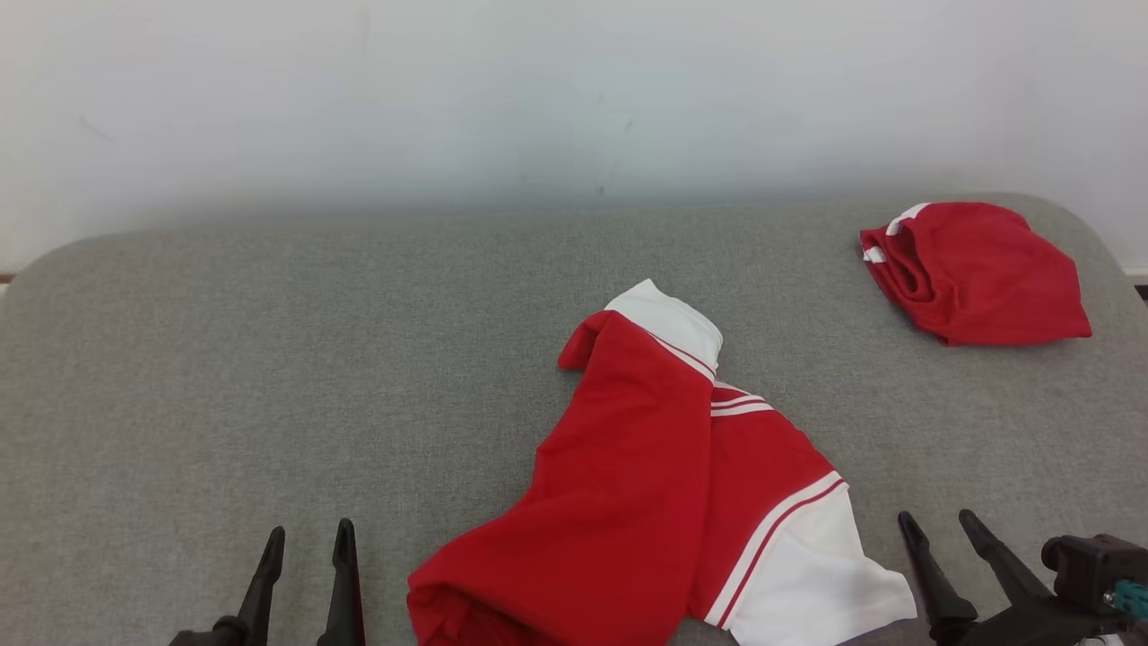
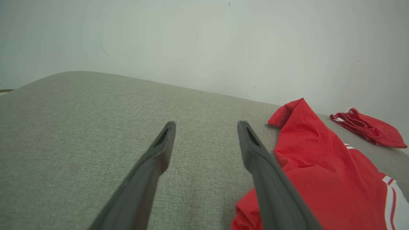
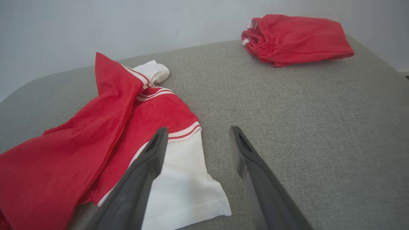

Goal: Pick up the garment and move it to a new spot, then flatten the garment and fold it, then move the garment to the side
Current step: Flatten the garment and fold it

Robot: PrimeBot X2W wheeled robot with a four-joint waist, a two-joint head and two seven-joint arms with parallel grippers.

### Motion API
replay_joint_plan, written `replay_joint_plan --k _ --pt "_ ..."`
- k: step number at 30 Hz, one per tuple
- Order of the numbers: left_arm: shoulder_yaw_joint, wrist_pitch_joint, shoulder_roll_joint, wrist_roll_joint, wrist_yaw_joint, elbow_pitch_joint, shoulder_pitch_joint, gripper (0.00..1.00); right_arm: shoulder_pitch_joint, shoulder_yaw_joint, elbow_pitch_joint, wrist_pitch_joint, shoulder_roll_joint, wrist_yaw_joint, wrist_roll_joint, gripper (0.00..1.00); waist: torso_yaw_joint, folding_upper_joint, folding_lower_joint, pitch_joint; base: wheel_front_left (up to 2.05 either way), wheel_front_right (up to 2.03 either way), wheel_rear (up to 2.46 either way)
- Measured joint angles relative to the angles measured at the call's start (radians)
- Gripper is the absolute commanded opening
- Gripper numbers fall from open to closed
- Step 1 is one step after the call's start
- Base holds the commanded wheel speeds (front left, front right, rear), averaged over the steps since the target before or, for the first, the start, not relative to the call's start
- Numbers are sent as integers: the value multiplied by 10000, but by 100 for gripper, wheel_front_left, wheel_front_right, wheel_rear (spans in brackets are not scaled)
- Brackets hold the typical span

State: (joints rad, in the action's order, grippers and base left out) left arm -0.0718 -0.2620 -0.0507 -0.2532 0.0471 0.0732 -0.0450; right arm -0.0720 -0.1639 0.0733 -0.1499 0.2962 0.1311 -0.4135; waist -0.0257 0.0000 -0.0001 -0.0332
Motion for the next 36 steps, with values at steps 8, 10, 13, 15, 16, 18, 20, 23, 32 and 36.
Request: replay_joint_plan --k 8,10,13,15,16,18,20,23,32,36 --pt "-500 0 -2 305 -257 -46 116 100 33 -102 88 853 -522 0 410 100 224 0 0 162 0 0 0" --pt "-915 0 2 447 -385 -15 205 100 36 -132 27 928 -604 0 472 100 310 0 0 179 0 0 0" --pt "-1546 0 2 500 -525 130 235 100 102 -211 -65 1034 -671 0 612 100 433 0 0 181 0 0 0" --pt "-1939 0 4 522 -556 242 241 100 209 -232 -109 1089 -696 0 625 100 491 0 0 177 0 0 0" --pt "-2117 0 4 522 -598 299 242 100 225 -255 -128 1122 -711 0 637 100 509 0 1 173 0 0 0" --pt "-2510 0 4 541 -640 472 242 100 227 -313 -180 1170 -727 0 656 100 520 0 1 159 0 0 0" --pt "-2932 0 6 548 -721 614 243 100 267 -372 -192 1248 -748 0 658 100 509 0 1 145 0 0 0" --pt "-3568 0 8 575 -892 997 243 100 382 -449 -222 1367 -780 0 663 100 463 0 0 110 0 0 0" --pt "-4987 0 8 732 -1342 2301 -63 100 527 -568 -397 1559 -769 0 677 100 243 0 0 56 0 0 0" --pt "-5210 0 4 771 -1388 2803 -347 100 625 -656 -418 1590 -786 0 679 100 106 1 1 22 0 0 0"
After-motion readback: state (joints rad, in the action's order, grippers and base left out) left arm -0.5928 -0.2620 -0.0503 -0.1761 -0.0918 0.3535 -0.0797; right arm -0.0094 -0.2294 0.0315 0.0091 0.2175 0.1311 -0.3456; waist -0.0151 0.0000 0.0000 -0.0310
